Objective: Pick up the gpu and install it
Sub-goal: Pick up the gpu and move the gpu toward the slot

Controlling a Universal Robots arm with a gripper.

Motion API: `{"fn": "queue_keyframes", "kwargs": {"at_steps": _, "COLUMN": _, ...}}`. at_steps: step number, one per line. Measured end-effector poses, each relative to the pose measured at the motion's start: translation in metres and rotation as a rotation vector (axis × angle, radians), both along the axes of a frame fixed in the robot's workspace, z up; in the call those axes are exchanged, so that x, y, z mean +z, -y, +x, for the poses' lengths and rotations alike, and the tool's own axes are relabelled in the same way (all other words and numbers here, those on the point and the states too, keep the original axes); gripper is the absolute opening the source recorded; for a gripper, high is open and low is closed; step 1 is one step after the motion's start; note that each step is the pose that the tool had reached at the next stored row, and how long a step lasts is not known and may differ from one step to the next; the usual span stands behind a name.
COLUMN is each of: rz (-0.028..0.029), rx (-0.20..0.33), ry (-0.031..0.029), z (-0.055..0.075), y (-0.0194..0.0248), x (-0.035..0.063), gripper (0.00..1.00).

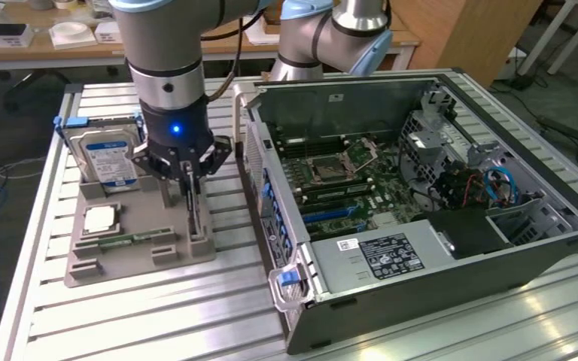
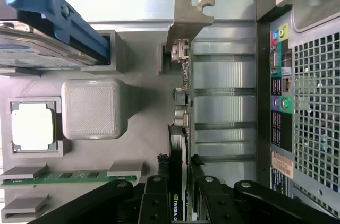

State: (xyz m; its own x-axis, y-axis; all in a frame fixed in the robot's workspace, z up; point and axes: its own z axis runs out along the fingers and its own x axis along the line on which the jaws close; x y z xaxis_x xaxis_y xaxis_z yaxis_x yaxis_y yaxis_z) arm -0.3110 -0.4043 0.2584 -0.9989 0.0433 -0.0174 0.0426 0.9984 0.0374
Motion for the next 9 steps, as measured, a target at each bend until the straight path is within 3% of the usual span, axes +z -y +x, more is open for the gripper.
{"fn": "queue_keyframes", "kwargs": {"at_steps": 9, "rz": 0.0002, "rx": 0.000, "ry": 0.0001, "z": 0.000, "y": -0.0001, "x": 0.0148, "gripper": 0.26}}
